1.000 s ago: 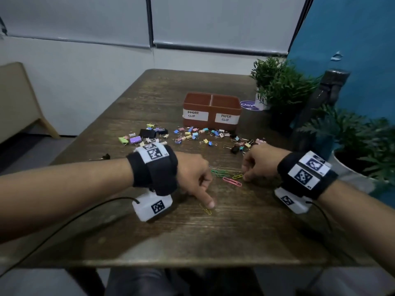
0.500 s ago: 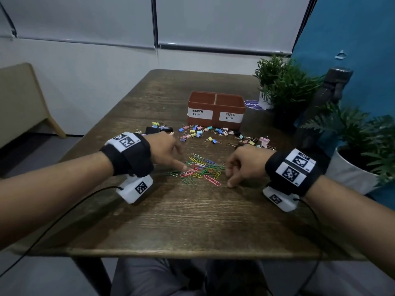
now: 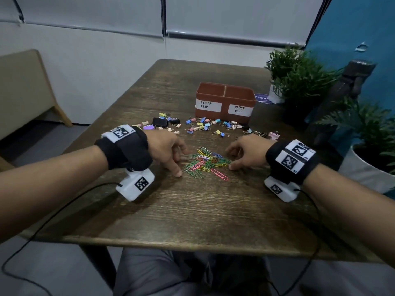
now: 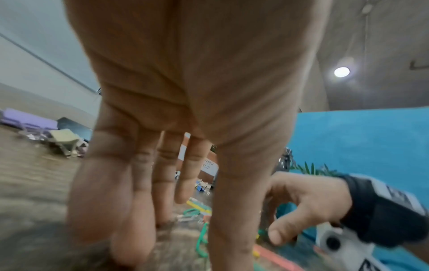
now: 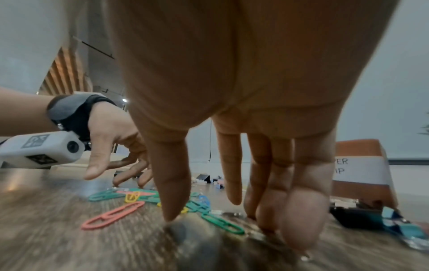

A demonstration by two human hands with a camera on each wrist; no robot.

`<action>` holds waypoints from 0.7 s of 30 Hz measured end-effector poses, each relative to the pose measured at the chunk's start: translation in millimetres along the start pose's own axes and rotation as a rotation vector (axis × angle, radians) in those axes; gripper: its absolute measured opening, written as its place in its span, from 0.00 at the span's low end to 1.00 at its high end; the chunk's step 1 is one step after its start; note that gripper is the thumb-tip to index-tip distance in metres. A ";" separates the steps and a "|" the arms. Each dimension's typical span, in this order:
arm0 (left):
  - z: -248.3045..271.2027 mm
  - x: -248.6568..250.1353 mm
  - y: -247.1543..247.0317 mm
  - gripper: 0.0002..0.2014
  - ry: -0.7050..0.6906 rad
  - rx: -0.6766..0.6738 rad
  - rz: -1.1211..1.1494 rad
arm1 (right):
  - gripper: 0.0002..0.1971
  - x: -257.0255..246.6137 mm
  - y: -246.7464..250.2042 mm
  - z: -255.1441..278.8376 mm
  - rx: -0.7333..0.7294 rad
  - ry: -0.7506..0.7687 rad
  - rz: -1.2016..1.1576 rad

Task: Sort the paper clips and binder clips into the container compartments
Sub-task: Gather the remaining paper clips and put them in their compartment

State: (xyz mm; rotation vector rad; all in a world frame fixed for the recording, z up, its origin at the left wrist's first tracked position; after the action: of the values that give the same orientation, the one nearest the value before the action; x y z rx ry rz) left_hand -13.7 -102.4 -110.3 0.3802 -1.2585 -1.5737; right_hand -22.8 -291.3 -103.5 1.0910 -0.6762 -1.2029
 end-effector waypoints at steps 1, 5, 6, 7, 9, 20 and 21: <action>-2.4 -0.3 -3.3 0.31 0.015 -0.009 -0.015 | 0.26 -2.5 -1.8 -2.7 -0.017 -0.002 0.025; -17.4 19.9 0.6 0.28 -0.045 0.058 -0.049 | 0.32 -29.8 -2.0 -10.0 -0.019 0.062 0.061; -20.6 26.2 1.4 0.27 -0.065 0.068 -0.083 | 0.36 -36.3 -3.1 -11.0 -0.026 0.077 0.056; -23.3 30.9 1.3 0.27 -0.080 0.070 -0.112 | 0.41 -42.3 -5.1 -11.9 -0.039 0.089 0.056; -27.0 34.6 1.7 0.28 -0.084 0.073 -0.152 | 0.47 -50.3 -8.9 -14.0 -0.058 0.105 0.095; -27.8 29.3 6.0 0.40 -0.094 0.111 -0.224 | 0.15 -54.8 3.4 -23.6 0.038 0.168 0.041; -27.5 31.4 4.5 0.44 -0.100 0.097 -0.226 | 0.13 -54.9 4.2 -23.4 0.048 0.176 0.045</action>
State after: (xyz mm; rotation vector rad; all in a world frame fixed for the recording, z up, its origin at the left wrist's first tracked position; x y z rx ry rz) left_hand -3.6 -143.0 -106.9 0.5263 -1.4119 -1.7439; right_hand -15.3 -232.0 -101.3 1.2005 -0.5935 -1.0433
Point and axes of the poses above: each hand's wrist, its own z-axis away from the middle knuckle, its own y-axis out of the back of the hand, x = y × z, the point moved 10 cm from there along -z, towards the middle knuckle, and after that the axes turned 6 degrees about -x, right-handed, at the moved point
